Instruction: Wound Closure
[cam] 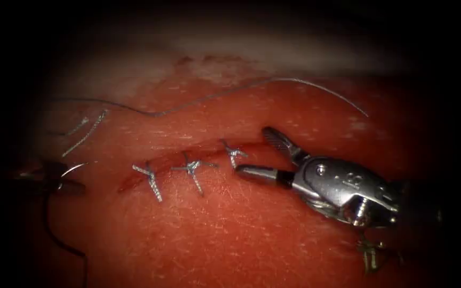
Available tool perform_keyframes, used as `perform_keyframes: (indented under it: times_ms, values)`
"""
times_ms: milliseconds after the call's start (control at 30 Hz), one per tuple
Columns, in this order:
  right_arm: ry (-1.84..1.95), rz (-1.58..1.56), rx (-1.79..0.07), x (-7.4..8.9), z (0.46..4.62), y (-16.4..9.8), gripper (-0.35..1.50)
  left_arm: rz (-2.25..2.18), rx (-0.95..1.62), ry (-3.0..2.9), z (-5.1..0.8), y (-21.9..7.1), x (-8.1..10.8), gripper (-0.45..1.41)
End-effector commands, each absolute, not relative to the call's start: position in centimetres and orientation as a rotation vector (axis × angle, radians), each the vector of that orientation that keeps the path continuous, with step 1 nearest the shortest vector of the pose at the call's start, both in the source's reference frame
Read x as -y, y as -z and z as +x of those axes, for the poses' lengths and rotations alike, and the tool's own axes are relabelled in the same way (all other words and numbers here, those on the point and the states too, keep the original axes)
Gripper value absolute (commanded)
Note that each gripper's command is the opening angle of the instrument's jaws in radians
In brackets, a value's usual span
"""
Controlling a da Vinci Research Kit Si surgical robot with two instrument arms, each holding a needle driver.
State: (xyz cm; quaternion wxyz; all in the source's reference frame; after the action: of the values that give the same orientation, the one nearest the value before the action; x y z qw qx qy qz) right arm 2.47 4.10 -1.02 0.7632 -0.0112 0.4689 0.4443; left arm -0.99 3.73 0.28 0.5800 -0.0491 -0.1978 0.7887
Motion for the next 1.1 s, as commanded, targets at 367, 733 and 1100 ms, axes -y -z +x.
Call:
perform_keyframes:
  times_ms: [367, 733, 1100]
  values:
    - [-0.964, -0.019, -1.017, -4.03, 2.59, 0.94, 1.48, 0.013, 0.482, -1.643, -1.02, -0.39, -3.76, -0.18]
    - [-0.961, -0.006, -1.016, -4.05, 2.49, 1.05, 1.48, -0.050, 0.487, -1.573, -1.12, 0.11, -4.02, -0.35]
    - [-0.955, 0.169, -1.078, -3.98, 2.43, 1.46, 1.21, -0.335, 0.537, -1.417, -1.66, 0.56, -4.28, -0.35]
